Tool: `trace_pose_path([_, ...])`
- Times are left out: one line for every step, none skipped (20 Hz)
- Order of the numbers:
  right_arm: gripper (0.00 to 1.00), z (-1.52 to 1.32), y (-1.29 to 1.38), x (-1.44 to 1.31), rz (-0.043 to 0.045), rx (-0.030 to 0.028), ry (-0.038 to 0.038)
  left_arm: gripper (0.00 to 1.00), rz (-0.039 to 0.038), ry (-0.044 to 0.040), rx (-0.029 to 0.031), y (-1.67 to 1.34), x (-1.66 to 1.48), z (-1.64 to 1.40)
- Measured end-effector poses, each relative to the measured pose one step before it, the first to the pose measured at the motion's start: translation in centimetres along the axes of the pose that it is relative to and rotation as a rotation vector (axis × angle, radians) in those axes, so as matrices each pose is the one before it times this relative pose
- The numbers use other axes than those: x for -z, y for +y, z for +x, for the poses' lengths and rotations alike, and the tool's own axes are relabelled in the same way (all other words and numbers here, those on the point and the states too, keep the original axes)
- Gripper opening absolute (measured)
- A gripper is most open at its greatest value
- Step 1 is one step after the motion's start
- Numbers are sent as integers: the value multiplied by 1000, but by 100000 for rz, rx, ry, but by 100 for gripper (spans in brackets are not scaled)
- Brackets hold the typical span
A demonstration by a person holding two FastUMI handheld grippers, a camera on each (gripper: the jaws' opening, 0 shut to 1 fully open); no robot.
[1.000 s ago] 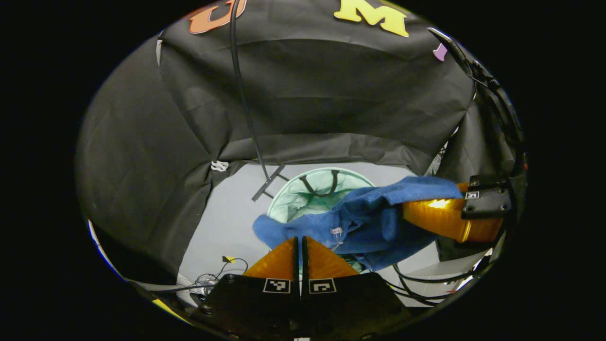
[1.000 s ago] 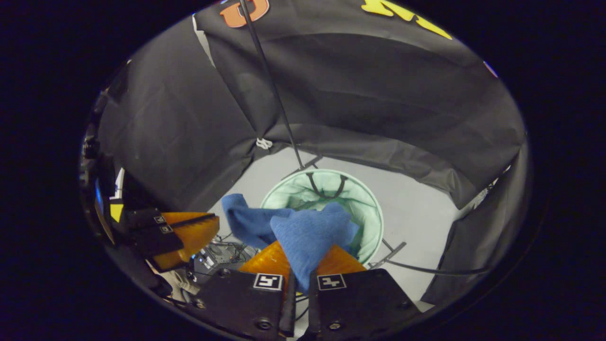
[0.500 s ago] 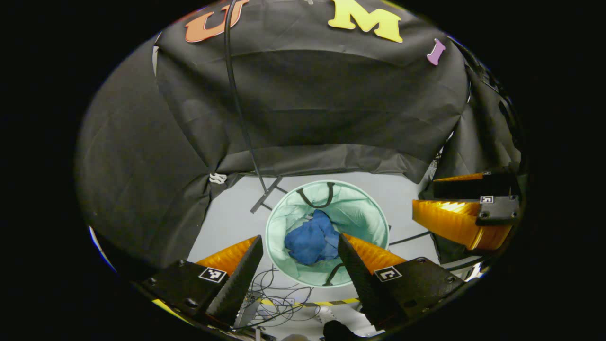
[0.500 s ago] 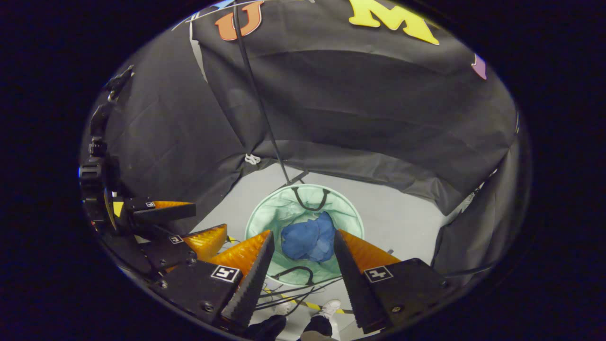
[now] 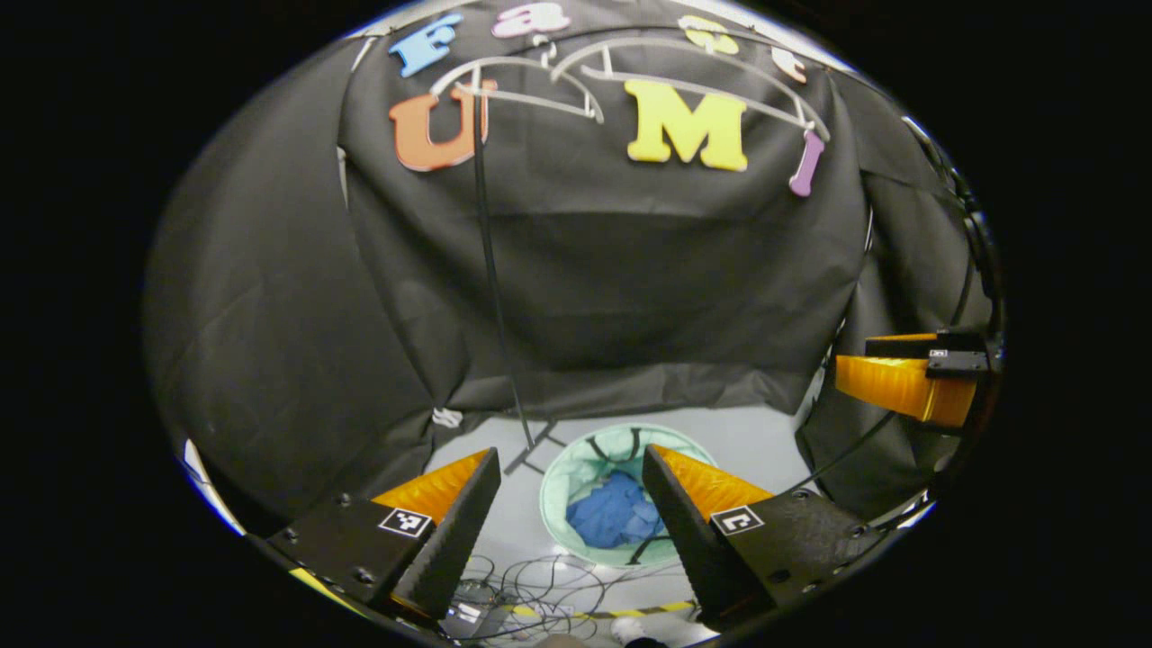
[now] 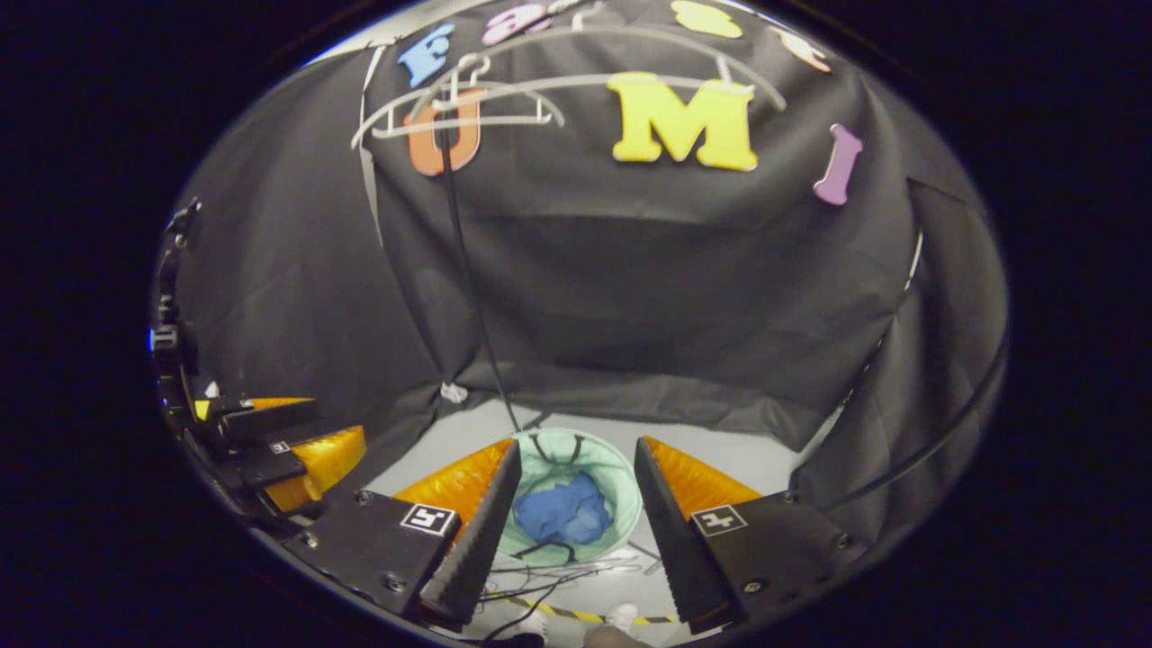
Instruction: Grasp the clothes on the hanger with both hands and then place them into the laundry hamper below.
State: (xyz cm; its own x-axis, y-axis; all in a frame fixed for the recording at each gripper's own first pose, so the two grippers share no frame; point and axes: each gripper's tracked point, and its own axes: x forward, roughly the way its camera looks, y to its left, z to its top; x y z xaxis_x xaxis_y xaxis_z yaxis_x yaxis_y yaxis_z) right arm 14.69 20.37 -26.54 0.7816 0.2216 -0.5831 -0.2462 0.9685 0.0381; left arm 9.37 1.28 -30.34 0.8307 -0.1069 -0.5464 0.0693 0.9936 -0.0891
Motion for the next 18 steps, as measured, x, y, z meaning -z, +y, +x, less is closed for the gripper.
trace_pose_path([81,-2657,-159,-1803,405,401,-4451,97,375,-4907,-1110,371,-1780,-1788])
trace_pose_path([81,-2180,105,-1620,-53,-236,-4094,97,566,-4662,-1165,360,-1589,-1613])
trace_pose_path([81,-2334,-52,-1290,-430,-334,-4058,97,207,-4556,-1119,371,-1559,-1429])
trace_pose_path([84,-1916,-149,-1526,67,-588,-4040,97,162,-5006,-1388,205,-1906,-1759])
trace_pose_path([91,-2067,34,-1587,195,-644,-4636,97,342,-4761,-1941,207,-1831,-1329])
trace_pose_path([92,-1931,-17,-1877,227,-598,-4499,99,172,-4408,-1863,364,-1793,-1853])
trace_pose_path([97,-2014,-375,-1222,-523,-485,-3928,100,-273,-3470,-1905,127,-1415,-1828])
trace_pose_path([99,-1664,-158,-968,-113,-1293,-3195,92,-584,-2765,-2097,178,-1152,-1684])
trace_pose_path([99,-1674,-183,-888,252,-1809,-3753,92,-708,-3148,-2058,-150,-1297,-1707])
trace_pose_path([99,-1881,-79,-1076,493,-2149,-3582,92,-55,-2649,-1875,178,-360,-2232])
trace_pose_path([99,-1894,-299,-890,411,-1881,-2915,92,616,-2845,-1798,-166,-1105,-1975])
trace_pose_path([100,-1954,-346,-769,512,-1664,-1852,92,494,-1841,-2172,-192,-1046,-2035])
trace_pose_path([99,-1415,-499,-72,143,-1603,-1286,92,-365,-1301,-1409,-491,-790,-2190])
trace_pose_path([100,-1772,-503,-689,-116,-1082,-1678,92,-41,-504,-1414,-490,-354,-1631])
trace_pose_path([100,-1547,-733,-598,-462,-834,-1092,92,625,-885,-2557,-122,-368,-2023])
trace_pose_path([99,-1620,-617,-609,-160,-509,-1884,92,1430,-1386,-2683,153,-477,-1677])
trace_pose_path([100,-1796,-659,-124,-35,464,-678,92,1767,-405,-2076,171,-347,-1693])
trace_pose_path([100,-1416,-712,-196,385,531,-1064,92,1731,-615,-1905,235,-445,-1274])
